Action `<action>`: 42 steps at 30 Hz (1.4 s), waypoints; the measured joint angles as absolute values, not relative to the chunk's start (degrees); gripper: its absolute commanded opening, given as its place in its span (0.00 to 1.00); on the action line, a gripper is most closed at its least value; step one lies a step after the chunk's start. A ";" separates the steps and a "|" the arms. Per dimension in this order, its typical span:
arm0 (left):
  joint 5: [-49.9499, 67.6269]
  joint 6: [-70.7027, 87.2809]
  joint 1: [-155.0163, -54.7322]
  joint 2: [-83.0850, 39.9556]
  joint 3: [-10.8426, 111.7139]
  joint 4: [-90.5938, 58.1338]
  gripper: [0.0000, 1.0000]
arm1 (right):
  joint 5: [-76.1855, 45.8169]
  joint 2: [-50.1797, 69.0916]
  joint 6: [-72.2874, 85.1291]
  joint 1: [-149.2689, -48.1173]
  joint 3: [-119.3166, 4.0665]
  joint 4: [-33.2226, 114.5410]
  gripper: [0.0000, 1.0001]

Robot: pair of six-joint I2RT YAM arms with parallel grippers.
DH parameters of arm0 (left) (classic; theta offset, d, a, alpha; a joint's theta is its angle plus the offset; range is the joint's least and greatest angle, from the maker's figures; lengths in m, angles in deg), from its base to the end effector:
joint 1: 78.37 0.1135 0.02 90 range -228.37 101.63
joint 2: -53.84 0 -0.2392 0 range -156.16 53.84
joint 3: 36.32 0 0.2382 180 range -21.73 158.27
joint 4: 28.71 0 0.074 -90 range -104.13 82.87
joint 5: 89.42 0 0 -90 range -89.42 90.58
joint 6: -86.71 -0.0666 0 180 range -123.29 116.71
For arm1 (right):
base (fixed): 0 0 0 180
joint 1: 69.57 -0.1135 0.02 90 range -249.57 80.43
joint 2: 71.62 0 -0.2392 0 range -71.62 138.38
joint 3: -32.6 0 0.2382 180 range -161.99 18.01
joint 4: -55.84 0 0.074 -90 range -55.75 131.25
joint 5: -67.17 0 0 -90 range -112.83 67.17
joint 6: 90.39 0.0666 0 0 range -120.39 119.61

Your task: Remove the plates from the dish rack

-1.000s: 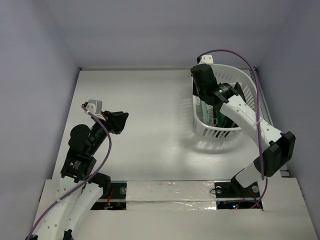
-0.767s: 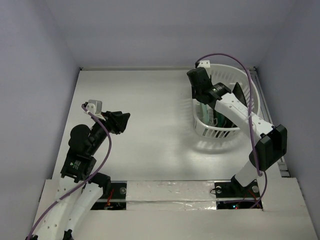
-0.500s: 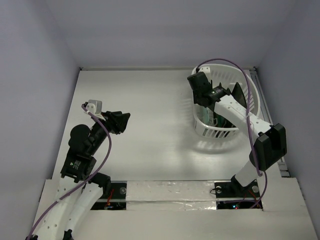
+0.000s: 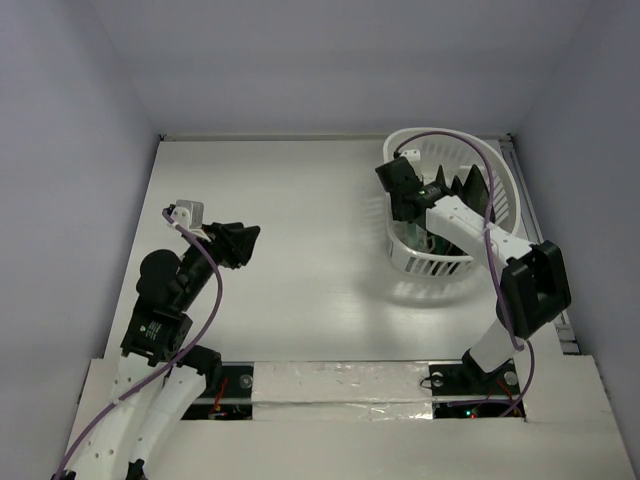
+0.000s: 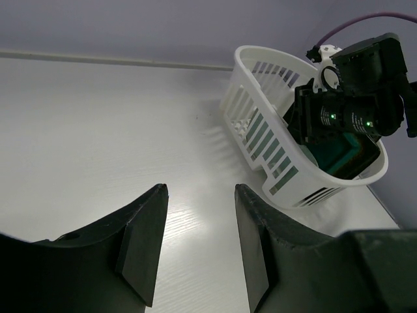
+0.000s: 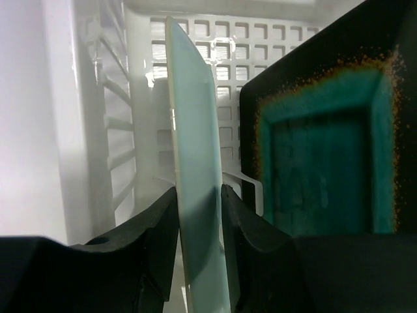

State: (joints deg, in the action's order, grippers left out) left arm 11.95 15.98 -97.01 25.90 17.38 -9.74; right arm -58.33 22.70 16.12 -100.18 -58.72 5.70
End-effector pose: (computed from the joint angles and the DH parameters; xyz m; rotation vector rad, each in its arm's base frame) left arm 0.1489 -0.0641 0.3456 0.1580 1.4829 -0.6816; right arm 0.3233 0.1464 0.2370 -0.0387 2.3074 -0.3677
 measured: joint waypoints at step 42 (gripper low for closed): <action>12.15 16.06 -97.01 26.77 17.38 -9.74 0.43 | -64.78 25.34 9.30 -101.58 -62.24 -0.44 0.00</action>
State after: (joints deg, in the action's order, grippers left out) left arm 12.15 16.06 -97.01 26.77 17.38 -9.74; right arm -64.78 25.34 9.30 -101.58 -62.24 -0.44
